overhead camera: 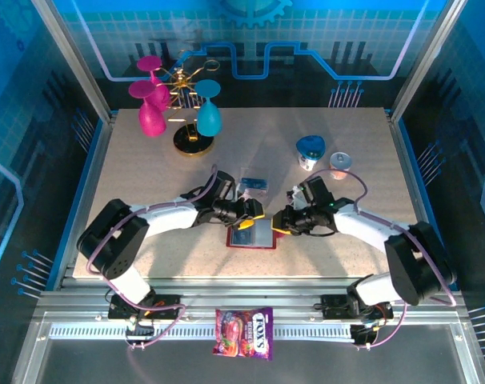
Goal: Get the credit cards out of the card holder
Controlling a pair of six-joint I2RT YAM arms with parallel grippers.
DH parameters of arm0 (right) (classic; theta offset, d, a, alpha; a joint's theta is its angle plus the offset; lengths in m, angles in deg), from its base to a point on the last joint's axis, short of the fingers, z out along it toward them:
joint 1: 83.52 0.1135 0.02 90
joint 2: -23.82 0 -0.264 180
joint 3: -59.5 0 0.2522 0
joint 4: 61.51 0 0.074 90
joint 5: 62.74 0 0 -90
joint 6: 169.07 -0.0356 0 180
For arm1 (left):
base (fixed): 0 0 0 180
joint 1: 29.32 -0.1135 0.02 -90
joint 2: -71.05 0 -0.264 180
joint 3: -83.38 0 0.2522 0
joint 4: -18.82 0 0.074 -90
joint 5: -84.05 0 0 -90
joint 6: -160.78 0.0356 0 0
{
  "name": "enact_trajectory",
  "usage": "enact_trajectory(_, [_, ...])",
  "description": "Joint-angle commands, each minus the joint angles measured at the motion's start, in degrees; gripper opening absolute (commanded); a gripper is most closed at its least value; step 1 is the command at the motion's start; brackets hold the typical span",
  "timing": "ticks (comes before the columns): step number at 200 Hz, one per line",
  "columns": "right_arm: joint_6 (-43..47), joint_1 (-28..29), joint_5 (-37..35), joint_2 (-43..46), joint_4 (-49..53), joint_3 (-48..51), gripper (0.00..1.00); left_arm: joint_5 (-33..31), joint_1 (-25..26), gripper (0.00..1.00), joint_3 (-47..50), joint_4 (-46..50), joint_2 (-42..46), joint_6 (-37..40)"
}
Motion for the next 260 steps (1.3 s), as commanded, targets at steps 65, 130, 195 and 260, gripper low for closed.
enact_trajectory(65, [-2.7,7.4,2.0,-12.1,-5.1,-8.8,0.27,-1.5,-3.8,0.46,7.6,2.3,4.8,1.9])
enact_trajectory(130, [-3.3,9.8,0.3,-15.6,-4.6,-11.5,0.26,-2.0,-4.8,0.24,9.7,2.7,4.0,3.6])
enact_trajectory(195, [-2.9,10.6,-0.5,-17.9,-3.2,-13.0,0.27,-1.6,-5.3,0.19,11.6,2.0,3.5,4.1])
enact_trajectory(260, [-1.1,11.0,-1.9,-20.0,0.3,-15.0,0.29,-1.6,-5.3,0.20,13.8,0.2,3.3,3.1])
